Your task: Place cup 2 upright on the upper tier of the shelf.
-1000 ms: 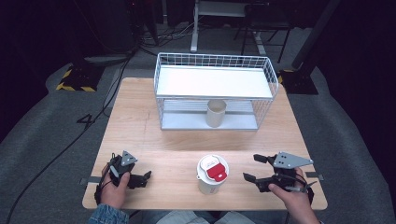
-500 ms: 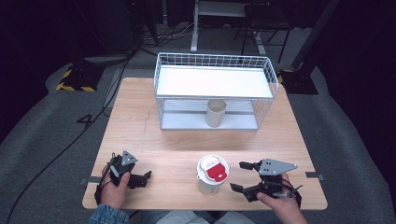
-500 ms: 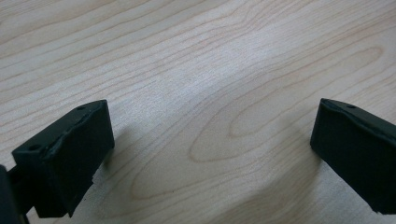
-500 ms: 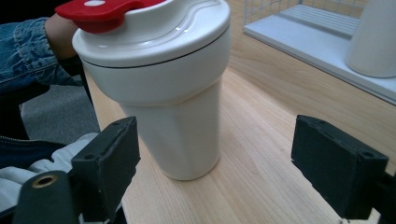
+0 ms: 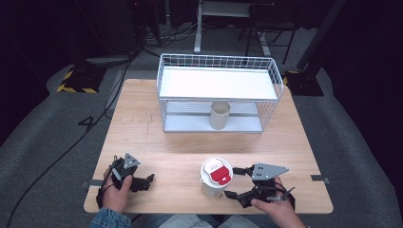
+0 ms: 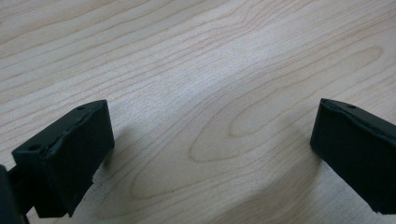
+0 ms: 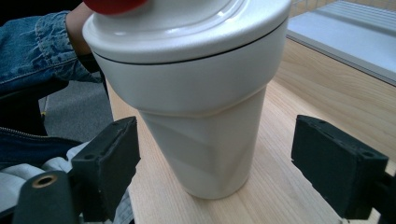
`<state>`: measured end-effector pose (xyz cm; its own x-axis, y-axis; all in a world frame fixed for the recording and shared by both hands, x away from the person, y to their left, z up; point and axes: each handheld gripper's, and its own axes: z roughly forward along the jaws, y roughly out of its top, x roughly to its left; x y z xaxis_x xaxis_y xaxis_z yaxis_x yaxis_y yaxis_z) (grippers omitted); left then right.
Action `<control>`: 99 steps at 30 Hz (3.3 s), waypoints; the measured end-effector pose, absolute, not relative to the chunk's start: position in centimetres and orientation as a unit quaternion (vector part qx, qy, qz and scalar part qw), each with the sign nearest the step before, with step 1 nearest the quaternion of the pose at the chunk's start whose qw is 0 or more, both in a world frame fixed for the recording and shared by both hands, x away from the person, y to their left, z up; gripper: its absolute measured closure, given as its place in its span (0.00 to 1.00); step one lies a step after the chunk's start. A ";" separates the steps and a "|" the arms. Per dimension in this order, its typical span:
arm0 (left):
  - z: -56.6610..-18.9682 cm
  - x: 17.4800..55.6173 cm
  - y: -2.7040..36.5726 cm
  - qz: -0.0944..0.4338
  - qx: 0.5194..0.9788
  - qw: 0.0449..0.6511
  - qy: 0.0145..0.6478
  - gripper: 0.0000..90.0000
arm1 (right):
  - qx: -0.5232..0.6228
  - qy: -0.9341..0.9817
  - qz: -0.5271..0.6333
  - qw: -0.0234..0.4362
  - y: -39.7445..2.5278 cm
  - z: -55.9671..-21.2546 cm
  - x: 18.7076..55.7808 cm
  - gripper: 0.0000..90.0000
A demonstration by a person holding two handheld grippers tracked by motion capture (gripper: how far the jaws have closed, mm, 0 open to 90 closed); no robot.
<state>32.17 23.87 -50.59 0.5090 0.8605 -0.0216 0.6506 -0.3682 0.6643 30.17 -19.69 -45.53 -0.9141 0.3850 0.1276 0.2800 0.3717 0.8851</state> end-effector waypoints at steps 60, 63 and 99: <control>-50.6 32.2 23.9 0.167 0.810 0.314 0.466 0.00 | 0.155 0.796 0.582 0.063 -14.6 -48.6 31.6 0.09; -50.6 32.2 23.9 0.167 0.810 0.314 0.466 0.00 | 0.154 0.796 0.582 0.064 -14.6 -48.6 31.6 0.09; -50.6 32.2 23.9 0.167 0.810 0.314 0.467 0.00 | 0.169 0.807 0.559 0.082 -14.8 -45.5 31.8 0.10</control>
